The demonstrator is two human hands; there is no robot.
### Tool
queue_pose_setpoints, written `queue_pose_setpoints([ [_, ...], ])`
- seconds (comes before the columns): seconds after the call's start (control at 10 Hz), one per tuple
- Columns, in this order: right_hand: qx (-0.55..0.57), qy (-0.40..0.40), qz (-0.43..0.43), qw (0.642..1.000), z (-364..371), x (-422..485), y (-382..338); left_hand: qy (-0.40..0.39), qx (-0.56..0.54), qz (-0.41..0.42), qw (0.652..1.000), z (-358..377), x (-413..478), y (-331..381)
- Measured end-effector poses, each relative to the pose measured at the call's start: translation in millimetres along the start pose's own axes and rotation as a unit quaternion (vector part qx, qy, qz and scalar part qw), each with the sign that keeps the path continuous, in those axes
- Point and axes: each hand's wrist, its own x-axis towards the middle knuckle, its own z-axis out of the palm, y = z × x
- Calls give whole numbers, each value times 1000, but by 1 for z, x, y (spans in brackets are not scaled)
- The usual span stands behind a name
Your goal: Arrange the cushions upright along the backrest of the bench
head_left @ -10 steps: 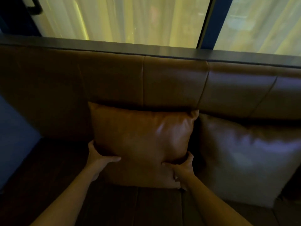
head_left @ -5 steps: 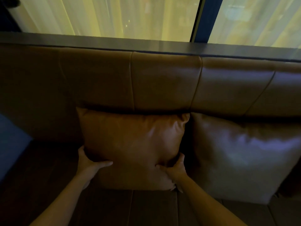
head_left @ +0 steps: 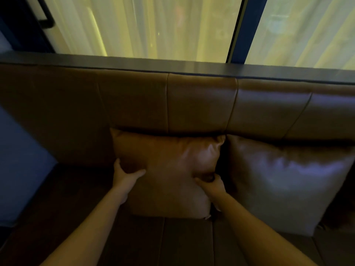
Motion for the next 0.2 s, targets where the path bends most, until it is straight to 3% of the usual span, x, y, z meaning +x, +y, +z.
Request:
queue_pose_setpoints([
  [0.2, 27, -12, -25, 999, -8, -38, -60, -21, 14, 45, 999, 10, -32, 68],
])
